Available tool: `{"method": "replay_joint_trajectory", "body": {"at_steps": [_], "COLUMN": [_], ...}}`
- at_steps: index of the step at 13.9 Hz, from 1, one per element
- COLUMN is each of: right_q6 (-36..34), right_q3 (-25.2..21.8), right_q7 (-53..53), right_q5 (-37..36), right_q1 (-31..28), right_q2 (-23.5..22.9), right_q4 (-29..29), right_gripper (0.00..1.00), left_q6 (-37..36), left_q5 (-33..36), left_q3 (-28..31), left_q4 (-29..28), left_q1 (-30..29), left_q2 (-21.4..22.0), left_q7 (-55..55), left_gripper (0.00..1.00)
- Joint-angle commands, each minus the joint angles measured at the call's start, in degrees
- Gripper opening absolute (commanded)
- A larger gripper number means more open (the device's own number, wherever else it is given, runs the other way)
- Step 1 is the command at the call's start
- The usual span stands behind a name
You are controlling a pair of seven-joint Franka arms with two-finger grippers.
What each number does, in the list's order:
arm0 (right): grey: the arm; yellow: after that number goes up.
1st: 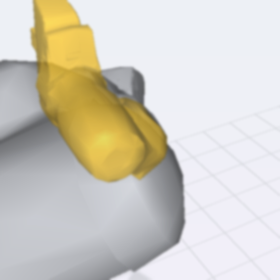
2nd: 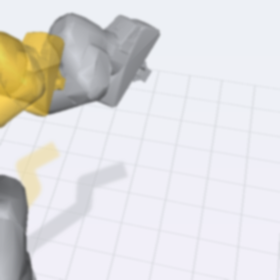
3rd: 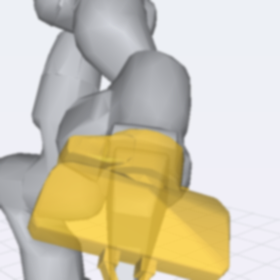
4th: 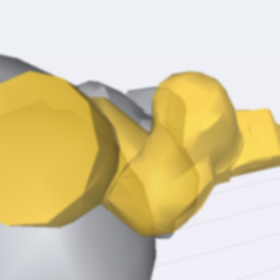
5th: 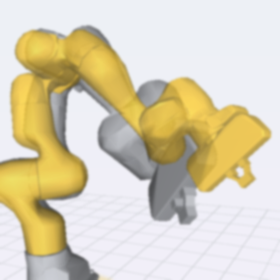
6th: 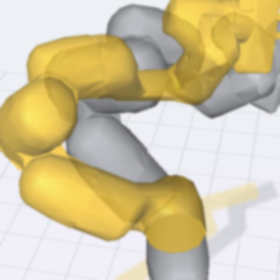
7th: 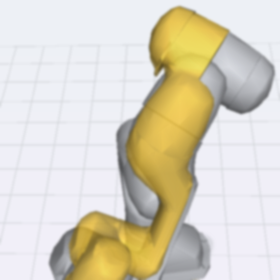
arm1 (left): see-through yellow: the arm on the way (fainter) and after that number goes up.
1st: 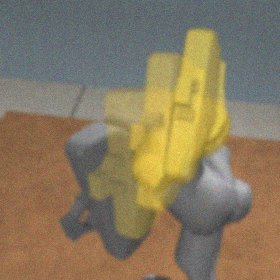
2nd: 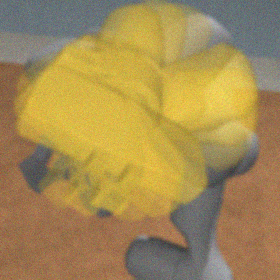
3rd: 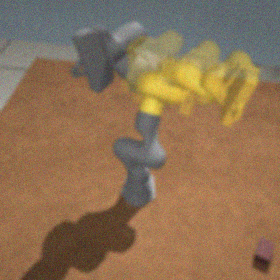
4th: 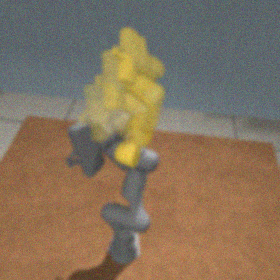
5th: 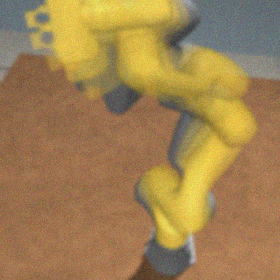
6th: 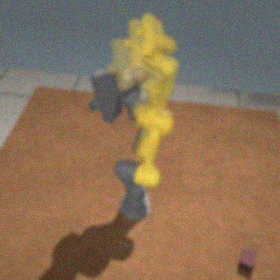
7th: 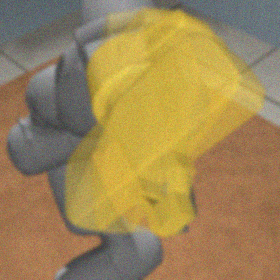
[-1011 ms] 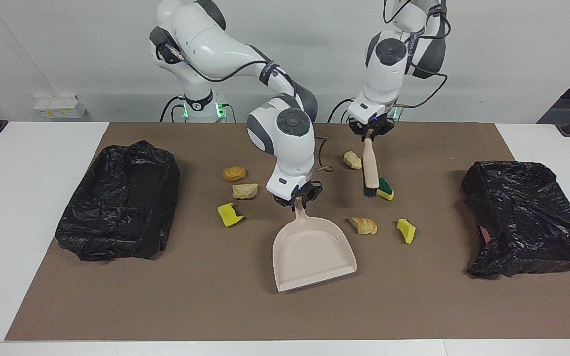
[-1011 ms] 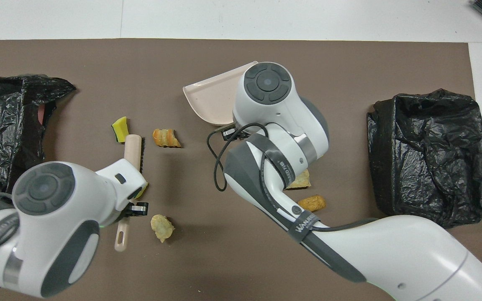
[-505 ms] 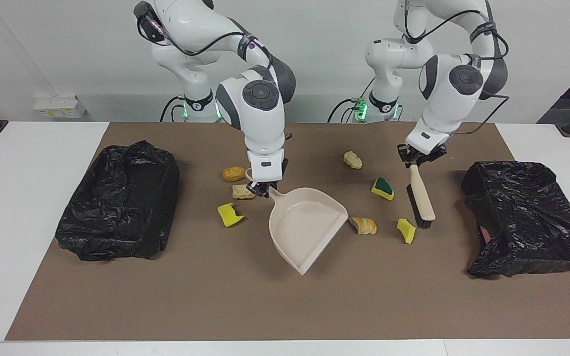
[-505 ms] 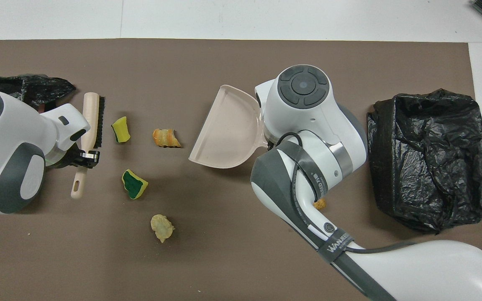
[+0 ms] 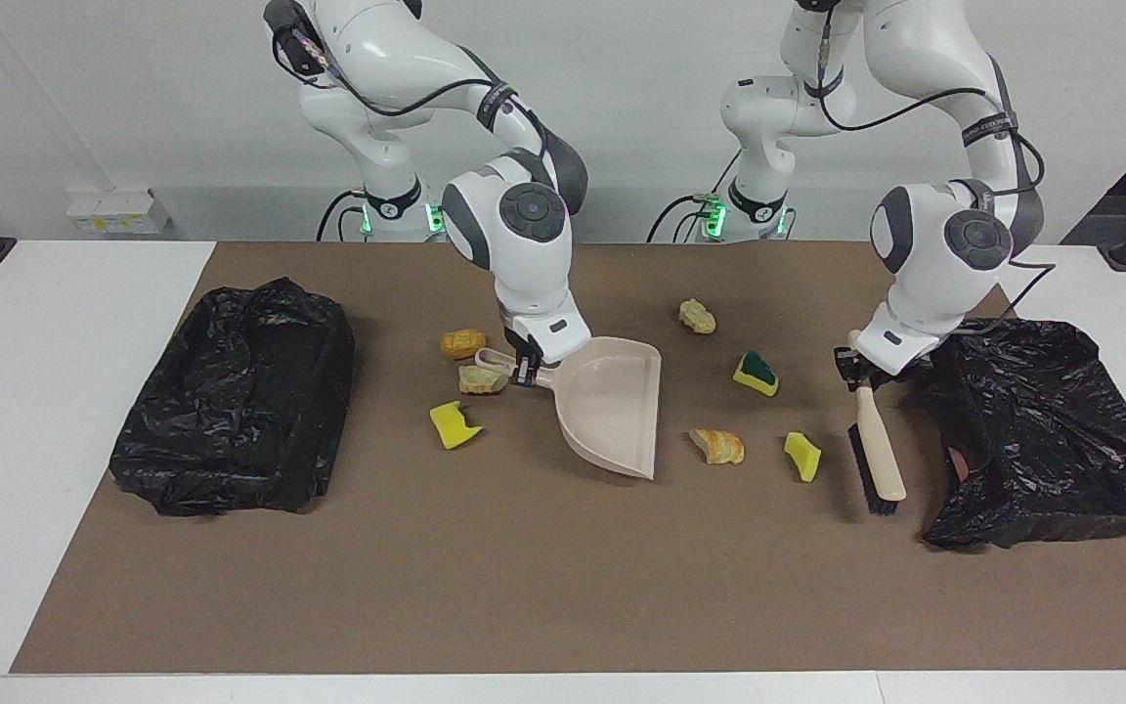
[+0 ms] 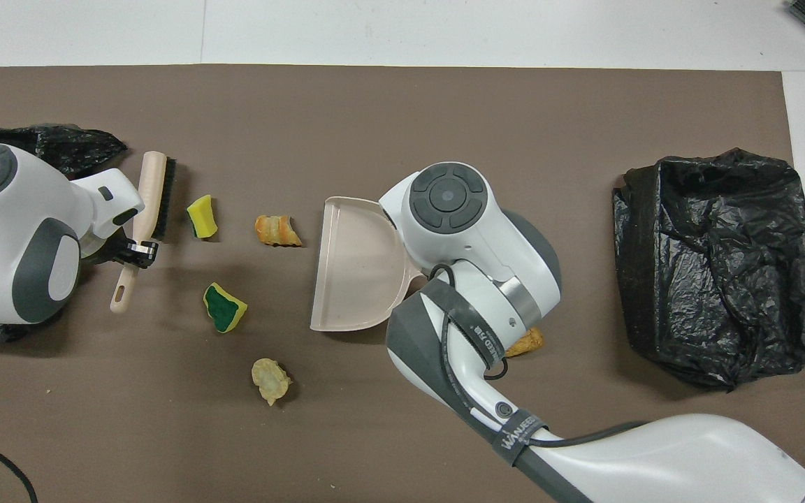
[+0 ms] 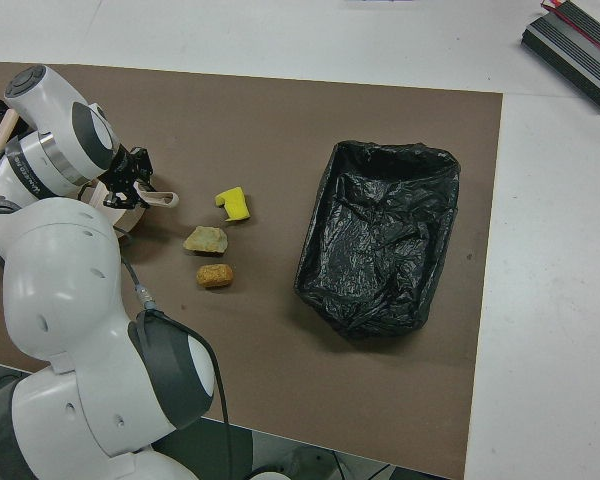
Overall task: Sweep and dump trash in bin
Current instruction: 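Lift the dustpan with the right gripper while the left gripper lifts the brush, then sweep sponges and crumbs with the brush toward the dustpan held by the right gripper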
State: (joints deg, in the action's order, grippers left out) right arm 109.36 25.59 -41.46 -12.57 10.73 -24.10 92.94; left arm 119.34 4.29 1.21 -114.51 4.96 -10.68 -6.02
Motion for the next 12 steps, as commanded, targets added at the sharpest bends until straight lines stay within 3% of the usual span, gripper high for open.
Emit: {"method": "replay_joint_trajectory", "body": {"at_steps": [1,6,10,12], "right_q6": [0.1,0.9,0.7,0.2], "right_q3": [0.4,0.7,0.7,0.7], "right_q7": [5.7,13.5,14.0,13.9], "right_q5": [-4.3,-7.1,-7.2,-7.3], "right_q1": [0.7,2.5,2.5,1.9], "right_q2": [1.7,1.8,2.0,2.0], "right_q4": [2.9,5.5,5.8,6.4], "right_gripper": [0.00,0.00,0.00,0.00], "left_q6": [0.7,0.6,0.5,-0.7], "left_q5": [0.5,-0.4,-0.8,-3.7], "left_q3": [-0.6,-2.4,-8.6,-12.3], "left_q4": [-2.5,-3.3,-9.3,-9.5], "left_q1": [0.7,4.4,4.7,5.1], "left_q2": [1.4,2.0,5.9,6.5], "left_q7": [-2.2,-2.6,-6.0,-4.9], "left_gripper": [0.00,0.00,0.00,0.00]}}
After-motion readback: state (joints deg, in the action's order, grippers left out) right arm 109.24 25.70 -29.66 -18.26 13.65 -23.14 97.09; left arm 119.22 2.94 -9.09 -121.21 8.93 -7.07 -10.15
